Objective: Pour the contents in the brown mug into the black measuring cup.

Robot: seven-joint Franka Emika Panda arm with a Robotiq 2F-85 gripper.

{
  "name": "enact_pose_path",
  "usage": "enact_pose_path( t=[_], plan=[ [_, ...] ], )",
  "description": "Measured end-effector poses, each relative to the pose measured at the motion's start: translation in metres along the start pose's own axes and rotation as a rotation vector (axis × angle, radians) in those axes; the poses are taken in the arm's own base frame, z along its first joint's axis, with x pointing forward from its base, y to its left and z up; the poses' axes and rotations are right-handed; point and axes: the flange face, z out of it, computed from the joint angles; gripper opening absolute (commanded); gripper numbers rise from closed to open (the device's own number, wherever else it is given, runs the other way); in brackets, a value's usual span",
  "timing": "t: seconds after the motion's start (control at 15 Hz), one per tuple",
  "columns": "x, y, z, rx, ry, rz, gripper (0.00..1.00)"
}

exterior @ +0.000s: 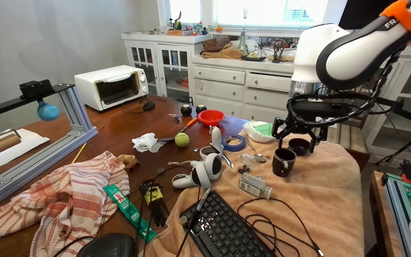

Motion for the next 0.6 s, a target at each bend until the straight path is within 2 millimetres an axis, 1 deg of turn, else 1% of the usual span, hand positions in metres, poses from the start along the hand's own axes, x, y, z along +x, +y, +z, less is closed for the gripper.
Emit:
enact_pose_path(
  t=[0.27,0.6],
  plan=[
    [-0.006,-0.016,0.017,-0.019,0.003,-0.032,1.0],
    [-0.006,-0.02,0.016,-0.007,0.013,-0.005,1.0]
  ],
)
